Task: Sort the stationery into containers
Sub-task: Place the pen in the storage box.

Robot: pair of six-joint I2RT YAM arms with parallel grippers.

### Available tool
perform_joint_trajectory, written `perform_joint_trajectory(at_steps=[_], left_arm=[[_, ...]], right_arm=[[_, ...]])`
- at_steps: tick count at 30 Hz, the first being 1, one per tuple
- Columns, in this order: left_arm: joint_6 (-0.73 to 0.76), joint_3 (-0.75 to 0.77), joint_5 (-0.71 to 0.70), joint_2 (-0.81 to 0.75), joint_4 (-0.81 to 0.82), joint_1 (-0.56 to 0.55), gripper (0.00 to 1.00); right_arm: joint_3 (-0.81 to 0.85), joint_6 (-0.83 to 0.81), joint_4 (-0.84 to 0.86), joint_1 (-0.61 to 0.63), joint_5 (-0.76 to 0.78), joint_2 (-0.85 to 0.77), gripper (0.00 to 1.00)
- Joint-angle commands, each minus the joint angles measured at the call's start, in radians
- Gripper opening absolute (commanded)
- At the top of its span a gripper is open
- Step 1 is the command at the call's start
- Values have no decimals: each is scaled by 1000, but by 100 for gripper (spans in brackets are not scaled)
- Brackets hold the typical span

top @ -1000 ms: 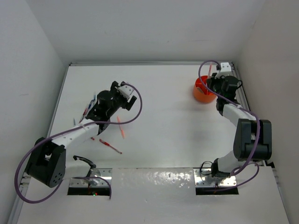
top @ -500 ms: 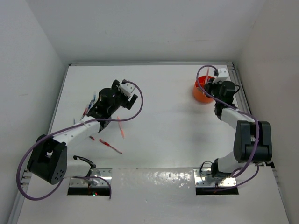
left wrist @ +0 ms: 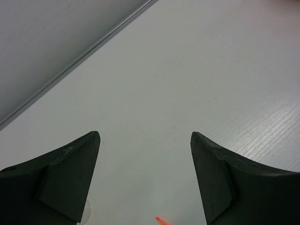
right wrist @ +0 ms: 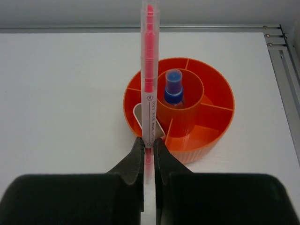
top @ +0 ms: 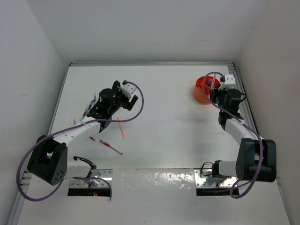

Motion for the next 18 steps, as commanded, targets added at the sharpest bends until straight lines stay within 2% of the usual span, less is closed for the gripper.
perform_joint_trajectory(at_steps=[1, 18], left_arm=[[4, 40, 15, -1, 24, 0, 76], [-10, 31, 24, 6, 34, 0, 76]], right_arm=[[-28, 15, -12, -18, 43, -56, 0], [-40, 21, -40, -23, 26, -84, 0]])
